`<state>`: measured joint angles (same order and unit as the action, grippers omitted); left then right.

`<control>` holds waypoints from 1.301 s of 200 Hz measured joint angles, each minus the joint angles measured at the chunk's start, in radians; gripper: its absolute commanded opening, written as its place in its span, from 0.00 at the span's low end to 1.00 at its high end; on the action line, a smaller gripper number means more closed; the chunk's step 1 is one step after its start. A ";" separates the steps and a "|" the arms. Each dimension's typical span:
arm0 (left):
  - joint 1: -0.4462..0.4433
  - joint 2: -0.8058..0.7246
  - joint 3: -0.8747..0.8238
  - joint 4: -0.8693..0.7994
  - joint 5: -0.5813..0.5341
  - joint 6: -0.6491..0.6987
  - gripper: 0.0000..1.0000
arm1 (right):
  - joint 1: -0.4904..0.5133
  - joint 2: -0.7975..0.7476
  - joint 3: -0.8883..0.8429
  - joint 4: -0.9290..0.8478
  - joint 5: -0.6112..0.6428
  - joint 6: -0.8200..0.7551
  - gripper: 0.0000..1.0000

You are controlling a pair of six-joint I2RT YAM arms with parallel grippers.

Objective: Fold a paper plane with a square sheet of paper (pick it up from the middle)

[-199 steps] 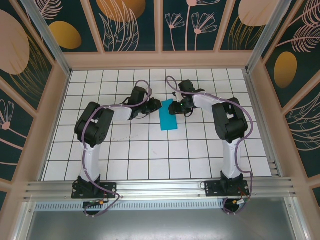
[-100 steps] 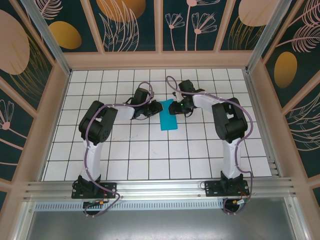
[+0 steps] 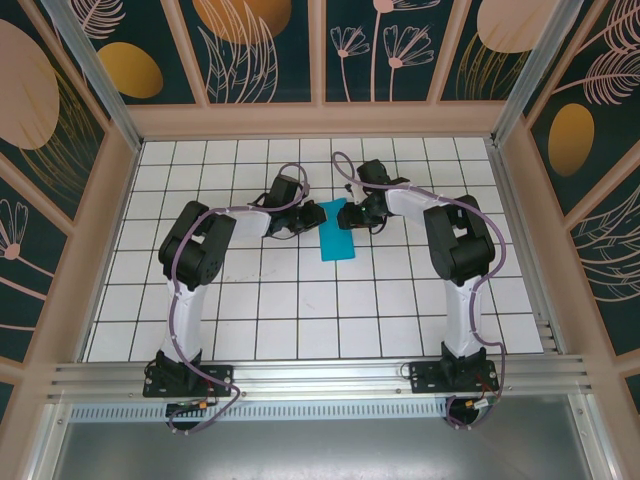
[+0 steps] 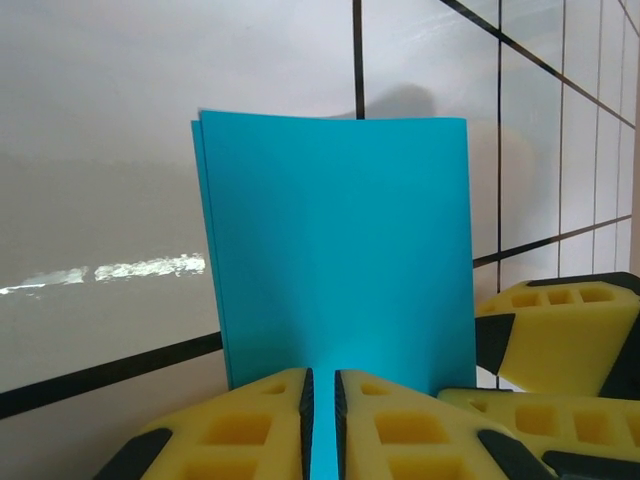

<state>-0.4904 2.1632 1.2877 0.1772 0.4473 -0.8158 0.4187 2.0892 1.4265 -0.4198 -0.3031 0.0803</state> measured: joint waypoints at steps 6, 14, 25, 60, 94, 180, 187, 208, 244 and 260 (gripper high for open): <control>0.000 0.002 0.003 -0.004 -0.002 0.000 0.18 | 0.000 -0.001 0.000 -0.001 0.000 0.001 0.49; 0.000 0.002 0.006 -0.010 -0.004 0.000 0.17 | 0.000 -0.003 0.000 -0.002 -0.001 0.004 0.49; 0.000 0.003 0.011 -0.021 -0.007 0.000 0.17 | 0.001 -0.007 0.000 -0.003 -0.002 0.007 0.50; -0.001 0.005 0.017 -0.033 -0.018 -0.001 0.15 | -0.003 -0.037 -0.005 -0.005 0.027 0.050 0.51; -0.002 0.006 0.018 -0.035 -0.022 -0.002 0.15 | -0.009 -0.138 -0.033 -0.002 0.049 0.101 0.47; -0.006 0.006 0.018 -0.039 -0.030 -0.005 0.14 | -0.008 -0.159 -0.042 0.018 -0.012 0.147 0.54; -0.006 0.006 0.020 -0.040 -0.029 -0.005 0.14 | -0.008 -0.144 -0.040 0.018 -0.012 0.146 0.54; -0.006 0.006 0.024 -0.047 -0.030 -0.005 0.15 | -0.007 -0.088 -0.027 0.007 -0.015 0.146 0.53; -0.007 0.006 0.035 -0.067 -0.034 -0.005 0.16 | -0.006 -0.018 0.006 -0.005 -0.023 0.140 0.49; -0.008 0.006 0.040 -0.074 -0.036 -0.005 0.17 | -0.006 -0.005 0.013 -0.007 -0.029 0.135 0.49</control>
<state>-0.4980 2.1693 1.3277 0.1028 0.4114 -0.8204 0.4122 2.0846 1.4395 -0.4267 -0.3317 0.2153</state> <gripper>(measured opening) 0.161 0.490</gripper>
